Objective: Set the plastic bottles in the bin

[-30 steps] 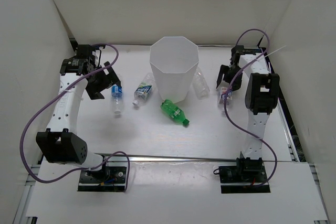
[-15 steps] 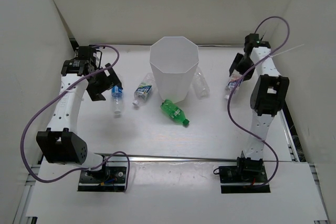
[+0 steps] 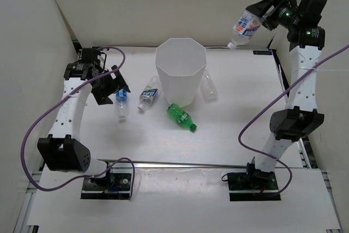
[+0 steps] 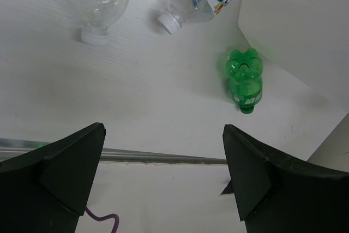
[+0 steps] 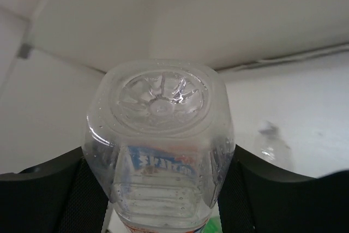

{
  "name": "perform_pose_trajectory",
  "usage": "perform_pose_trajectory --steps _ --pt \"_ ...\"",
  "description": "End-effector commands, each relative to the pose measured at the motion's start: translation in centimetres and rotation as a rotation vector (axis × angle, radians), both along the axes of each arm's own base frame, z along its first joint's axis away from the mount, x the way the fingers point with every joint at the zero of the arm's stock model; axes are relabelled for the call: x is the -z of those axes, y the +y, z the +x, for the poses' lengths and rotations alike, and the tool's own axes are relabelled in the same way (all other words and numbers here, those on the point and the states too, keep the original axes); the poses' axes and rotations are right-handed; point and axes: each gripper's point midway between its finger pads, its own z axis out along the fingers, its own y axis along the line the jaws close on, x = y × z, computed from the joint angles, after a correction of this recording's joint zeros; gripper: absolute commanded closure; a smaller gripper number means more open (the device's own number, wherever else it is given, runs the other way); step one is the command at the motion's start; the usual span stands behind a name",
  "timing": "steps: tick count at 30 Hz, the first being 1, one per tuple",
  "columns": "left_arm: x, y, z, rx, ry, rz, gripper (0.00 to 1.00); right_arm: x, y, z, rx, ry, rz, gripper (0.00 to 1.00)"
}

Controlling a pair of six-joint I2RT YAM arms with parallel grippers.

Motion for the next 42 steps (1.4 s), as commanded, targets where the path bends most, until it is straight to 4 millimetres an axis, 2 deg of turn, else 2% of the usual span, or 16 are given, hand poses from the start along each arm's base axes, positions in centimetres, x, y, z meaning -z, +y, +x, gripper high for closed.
perform_pose_trajectory --steps 1,5,8,11,14,20,27,30,33,34,35,36,37,39,40,42 --pt "-1.8 -0.5 -0.9 0.02 -0.078 -0.023 0.0 -5.0 5.3 -1.4 -0.256 -0.113 0.157 0.44" --pt "-1.3 -0.5 -1.3 0.019 -0.064 -0.023 0.0 -6.5 9.9 -2.3 -0.404 -0.2 0.172 0.42" --pt "-1.5 -0.4 -1.4 0.015 -0.073 -0.015 0.0 -6.0 13.7 -2.8 -0.488 -0.211 0.157 0.42" --pt "-1.6 -0.2 -1.7 0.011 -0.074 -0.007 0.0 -4.4 17.2 -2.9 -0.541 -0.247 0.082 0.39" --pt "-1.6 -0.2 -2.2 0.011 -0.077 -0.007 0.0 -1.0 20.1 -2.7 -0.564 -0.207 0.007 0.38" --pt "-1.8 0.5 -2.9 -0.009 -0.092 0.029 0.0 1.4 23.1 -2.5 -0.534 -0.233 -0.135 0.31" --pt "-2.0 1.8 -3.1 -0.051 -0.083 0.089 0.0 4.2 24.0 -2.1 -0.449 -0.281 -0.388 0.03" --pt "-1.6 2.4 -3.5 -0.066 -0.072 0.119 0.0 3.2 23.0 -2.2 -0.392 -0.282 -0.407 0.01" --pt "-1.3 2.2 -4.0 -0.06 -0.063 0.111 0.0 -0.8 20.4 -3.2 -0.247 -0.314 -0.399 0.01" --pt "-1.1 2.2 -4.3 -0.06 -0.061 0.111 0.0 -1.8 18.6 -2.8 -0.132 -0.314 -0.407 0.01" --pt "-1.0 2.0 -4.4 -0.056 -0.065 0.101 0.0 -4.4 15.5 -3.1 -0.026 -0.345 -0.381 0.01" --pt "-1.0 2.0 -4.4 -0.056 -0.065 0.101 0.0 -4.8 13.7 -3.0 0.037 -0.333 -0.362 0.01" --pt "-0.7 2.0 -4.6 -0.066 -0.059 0.096 0.0 -3.8 9.8 -2.5 0.136 -0.261 -0.318 0.01" --pt "-0.3 2.0 -4.8 -0.065 -0.047 0.096 0.0 -1.8 6.2 -1.7 0.212 -0.178 -0.273 0.01" --pt "-0.2 1.8 -4.7 -0.061 -0.047 0.088 0.0 -0.2 2.7 -0.9 0.271 -0.12 -0.262 0.01" --pt "-0.5 1.6 -4.6 -0.056 -0.067 0.075 0.0 5.2 0.5 -0.4 0.265 0.053 -0.234 0.01"
